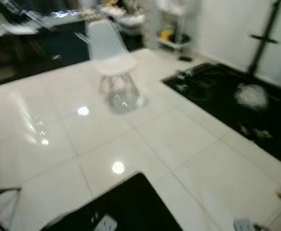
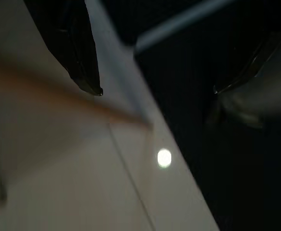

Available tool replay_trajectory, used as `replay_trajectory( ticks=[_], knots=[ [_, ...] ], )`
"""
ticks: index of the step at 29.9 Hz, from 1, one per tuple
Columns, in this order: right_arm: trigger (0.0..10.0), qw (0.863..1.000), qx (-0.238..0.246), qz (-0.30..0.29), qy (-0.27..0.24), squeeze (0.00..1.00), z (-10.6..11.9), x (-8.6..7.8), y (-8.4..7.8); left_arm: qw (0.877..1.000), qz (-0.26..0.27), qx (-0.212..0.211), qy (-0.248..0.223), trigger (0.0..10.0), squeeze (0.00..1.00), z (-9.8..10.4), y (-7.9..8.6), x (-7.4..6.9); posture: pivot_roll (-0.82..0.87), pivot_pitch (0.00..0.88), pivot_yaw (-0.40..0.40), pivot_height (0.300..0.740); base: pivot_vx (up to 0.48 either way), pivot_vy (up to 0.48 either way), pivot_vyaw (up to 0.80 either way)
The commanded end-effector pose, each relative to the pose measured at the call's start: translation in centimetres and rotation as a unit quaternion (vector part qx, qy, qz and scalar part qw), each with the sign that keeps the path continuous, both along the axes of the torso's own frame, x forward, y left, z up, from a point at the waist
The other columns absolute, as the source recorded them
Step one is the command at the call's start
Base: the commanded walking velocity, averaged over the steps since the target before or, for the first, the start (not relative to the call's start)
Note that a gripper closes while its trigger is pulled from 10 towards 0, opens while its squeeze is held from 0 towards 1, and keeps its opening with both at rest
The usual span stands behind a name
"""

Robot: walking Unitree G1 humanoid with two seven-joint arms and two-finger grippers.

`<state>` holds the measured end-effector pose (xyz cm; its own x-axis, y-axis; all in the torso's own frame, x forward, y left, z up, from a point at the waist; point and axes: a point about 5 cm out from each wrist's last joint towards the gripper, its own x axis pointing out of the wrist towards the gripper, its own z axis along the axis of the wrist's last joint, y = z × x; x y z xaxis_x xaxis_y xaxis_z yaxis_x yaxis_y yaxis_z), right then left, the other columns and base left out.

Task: Restocking fridge

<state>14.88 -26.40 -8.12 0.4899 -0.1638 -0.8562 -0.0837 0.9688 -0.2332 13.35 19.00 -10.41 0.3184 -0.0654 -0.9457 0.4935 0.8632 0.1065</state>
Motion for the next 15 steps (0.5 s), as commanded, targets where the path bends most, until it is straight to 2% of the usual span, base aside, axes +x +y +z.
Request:
replay_trajectory(
  ticks=[1, 4, 9, 14, 15],
  knots=[
    [10.0, 1.0, 0.011, 0.026, 0.003, 0.0, -0.3, 0.2, 1.2, 0.999, -0.003, -0.004, 0.033, 10.0, 0.0, -0.6, -0.2, -1.7, -0.05, 0.0, 0.021, 0.74, 0.247, 0.0, 0.64],
    [10.0, 0.999, 0.008, 0.033, 0.001, 0.0, -0.2, 0.4, 1.2, 0.999, -0.003, -0.004, 0.033, 10.0, 0.0, -0.6, -0.2, -1.7, -0.05, 0.0, 0.021, 0.74, 0.247, 0.0, 0.64],
    [10.0, 0.999, -0.002, 0.043, -0.01, 0.0, 0.1, 1.1, 1.2, 0.999, 0.0, -0.005, 0.034, 10.0, 0.0, -0.6, -0.2, -1.8, -0.05, 0.0, 0.024, 0.74, 0.096, 0.0, 0.0],
    [10.0, 0.997, 0.003, 0.051, -0.053, 0.0, 1.3, 3.7, 1.4, 1.0, 0.003, -0.008, 0.029, 10.0, 0.0, -0.5, -0.2, -1.6, -0.05, 0.0, 0.029, 0.74, 0.0, 0.0, 0.0],
    [10.0, 0.997, 0.003, 0.051, -0.053, 0.0, 1.3, 3.7, 1.4, 1.0, 0.003, -0.008, 0.029, 10.0, 0.0, -0.5, -0.2, -1.6, -0.05, 0.0, 0.029, 0.74, 0.0, 0.0, 0.0]
  ],
)
